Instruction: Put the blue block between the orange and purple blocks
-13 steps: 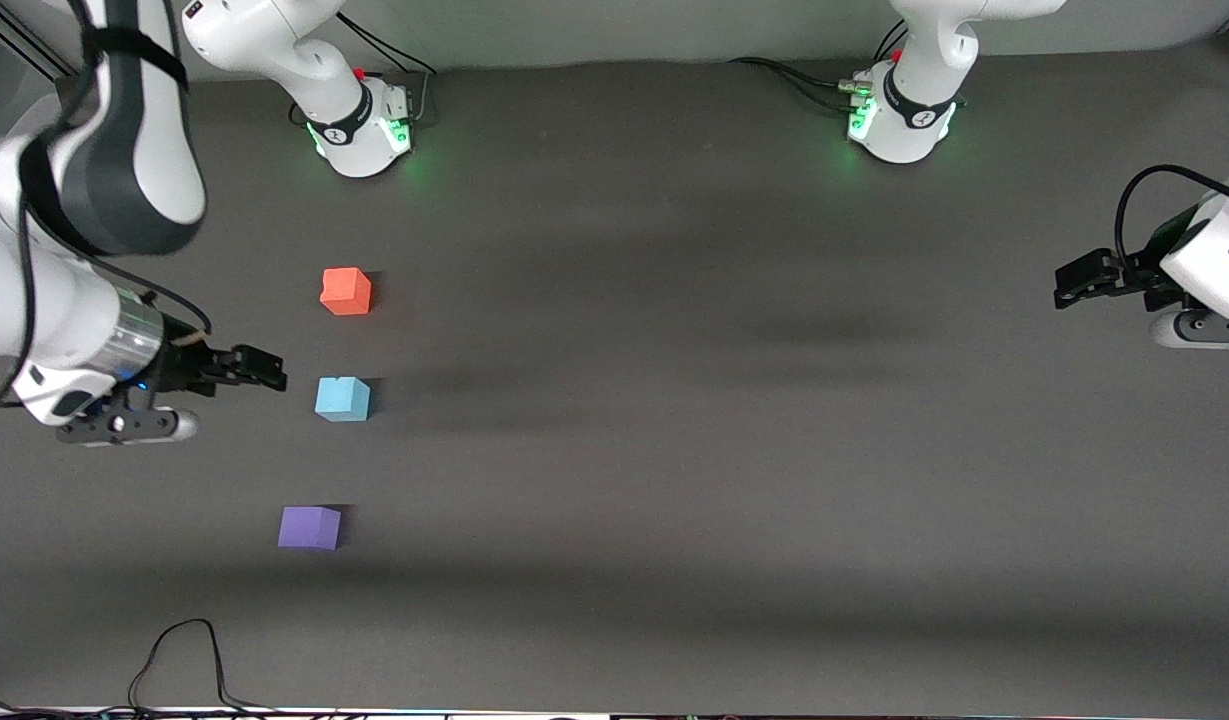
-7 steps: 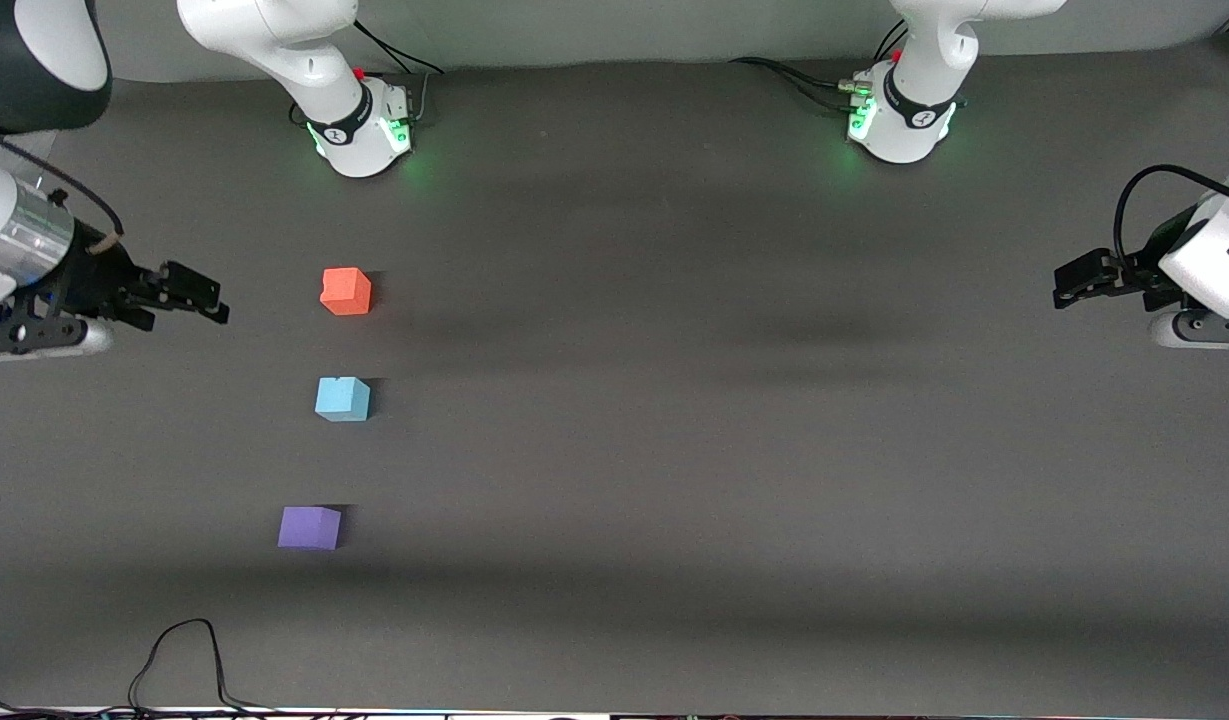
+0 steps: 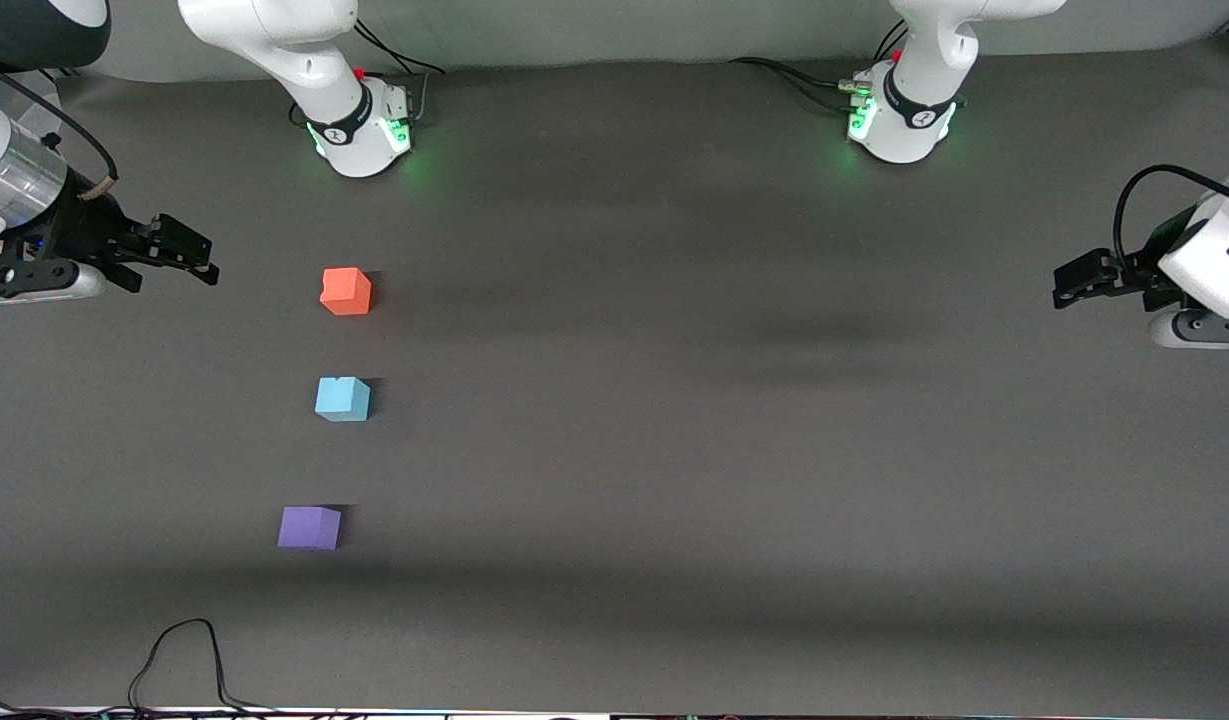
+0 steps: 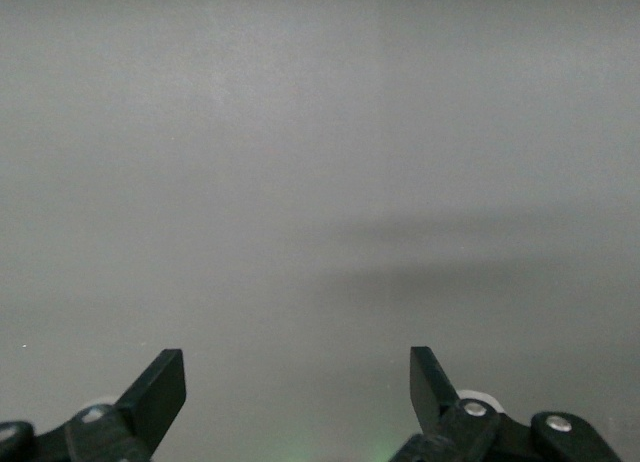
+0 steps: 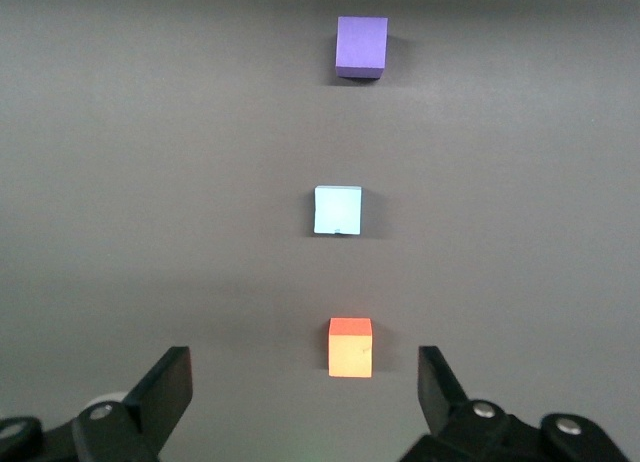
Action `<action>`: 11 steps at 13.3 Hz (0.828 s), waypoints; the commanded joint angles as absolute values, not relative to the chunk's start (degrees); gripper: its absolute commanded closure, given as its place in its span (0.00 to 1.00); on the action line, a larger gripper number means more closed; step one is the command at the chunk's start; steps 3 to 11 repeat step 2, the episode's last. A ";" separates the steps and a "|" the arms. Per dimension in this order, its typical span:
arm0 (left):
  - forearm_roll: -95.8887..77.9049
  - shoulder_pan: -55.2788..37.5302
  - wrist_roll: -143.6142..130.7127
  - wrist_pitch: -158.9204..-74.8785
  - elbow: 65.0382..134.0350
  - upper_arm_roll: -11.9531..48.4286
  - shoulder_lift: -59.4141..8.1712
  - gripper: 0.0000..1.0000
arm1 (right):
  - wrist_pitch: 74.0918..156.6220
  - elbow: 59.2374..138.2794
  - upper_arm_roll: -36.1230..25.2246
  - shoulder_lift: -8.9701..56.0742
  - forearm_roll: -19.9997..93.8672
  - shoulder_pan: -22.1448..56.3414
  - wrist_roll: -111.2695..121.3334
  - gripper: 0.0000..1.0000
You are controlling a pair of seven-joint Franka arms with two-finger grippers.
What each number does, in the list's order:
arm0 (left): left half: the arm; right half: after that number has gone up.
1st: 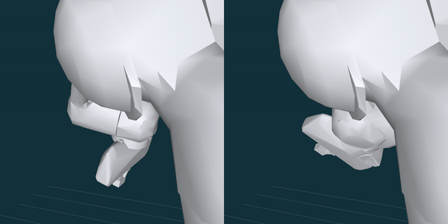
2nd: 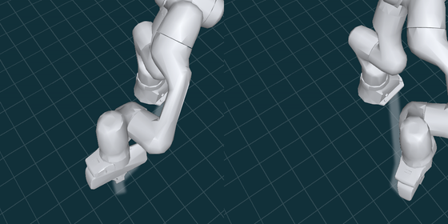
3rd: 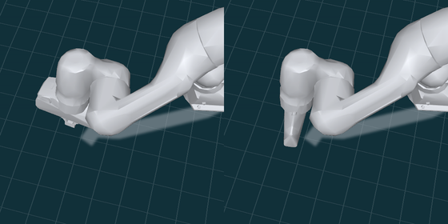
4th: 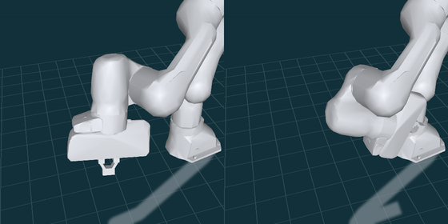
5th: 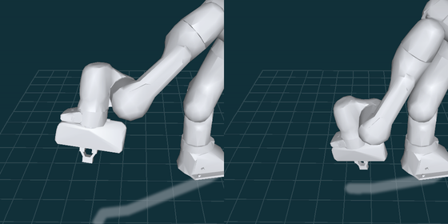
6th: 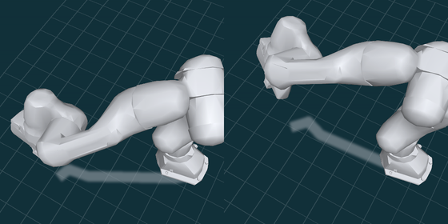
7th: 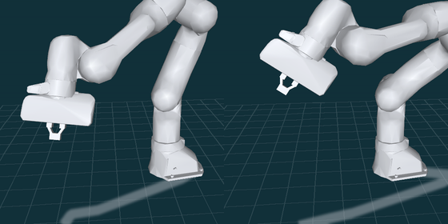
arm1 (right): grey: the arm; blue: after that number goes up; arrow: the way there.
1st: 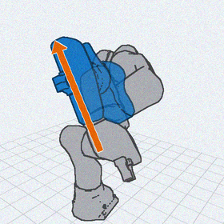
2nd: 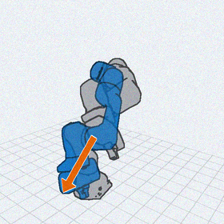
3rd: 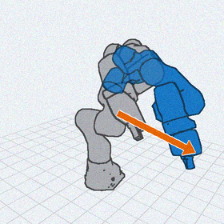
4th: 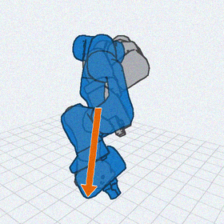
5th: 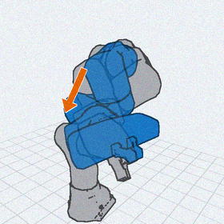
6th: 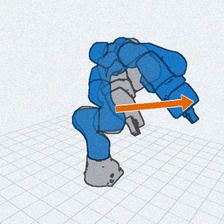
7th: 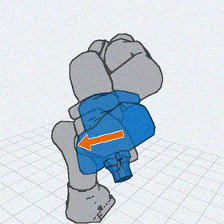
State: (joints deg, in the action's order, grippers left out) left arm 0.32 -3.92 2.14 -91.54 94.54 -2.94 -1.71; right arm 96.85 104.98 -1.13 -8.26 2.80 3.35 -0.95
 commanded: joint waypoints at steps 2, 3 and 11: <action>0.09 -4.57 1.14 -91.05 94.39 -3.34 -1.41 0.00 | 97.91 105.82 -1.67 -8.70 1.41 2.81 -1.41 0.00; 0.09 -4.57 1.14 -91.05 94.39 -3.34 -1.41 0.00 | 97.91 105.82 -1.67 -8.70 1.41 2.81 -1.41 0.00; 0.09 -4.57 1.14 -91.05 94.39 -3.34 -1.41 0.00 | 97.91 105.82 -1.67 -8.70 1.41 2.81 -1.41 0.00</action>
